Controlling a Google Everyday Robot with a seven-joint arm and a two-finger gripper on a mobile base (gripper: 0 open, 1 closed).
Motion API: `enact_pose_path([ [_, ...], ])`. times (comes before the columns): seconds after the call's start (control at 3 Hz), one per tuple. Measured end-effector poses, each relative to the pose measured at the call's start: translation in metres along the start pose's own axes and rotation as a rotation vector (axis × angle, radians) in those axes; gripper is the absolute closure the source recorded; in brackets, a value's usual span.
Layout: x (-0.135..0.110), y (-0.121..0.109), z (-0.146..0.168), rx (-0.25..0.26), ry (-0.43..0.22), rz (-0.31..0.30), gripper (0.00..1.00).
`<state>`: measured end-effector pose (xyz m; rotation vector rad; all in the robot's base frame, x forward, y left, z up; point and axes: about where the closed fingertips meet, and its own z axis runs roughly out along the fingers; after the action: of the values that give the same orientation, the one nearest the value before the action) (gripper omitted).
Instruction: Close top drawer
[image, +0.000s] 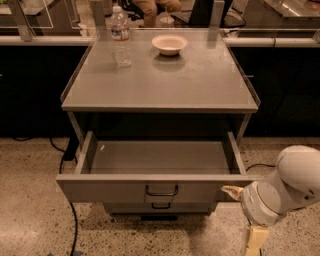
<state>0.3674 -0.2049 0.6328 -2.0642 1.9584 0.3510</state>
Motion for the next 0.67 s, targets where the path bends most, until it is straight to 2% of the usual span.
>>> enact_pose_path([
  [0.33, 0.002, -0.020, -0.004, -0.006, -0.022, 0.008, 0.00],
  [0.67, -0.001, -0.044, -0.013, -0.020, -0.037, -0.012, 0.00],
])
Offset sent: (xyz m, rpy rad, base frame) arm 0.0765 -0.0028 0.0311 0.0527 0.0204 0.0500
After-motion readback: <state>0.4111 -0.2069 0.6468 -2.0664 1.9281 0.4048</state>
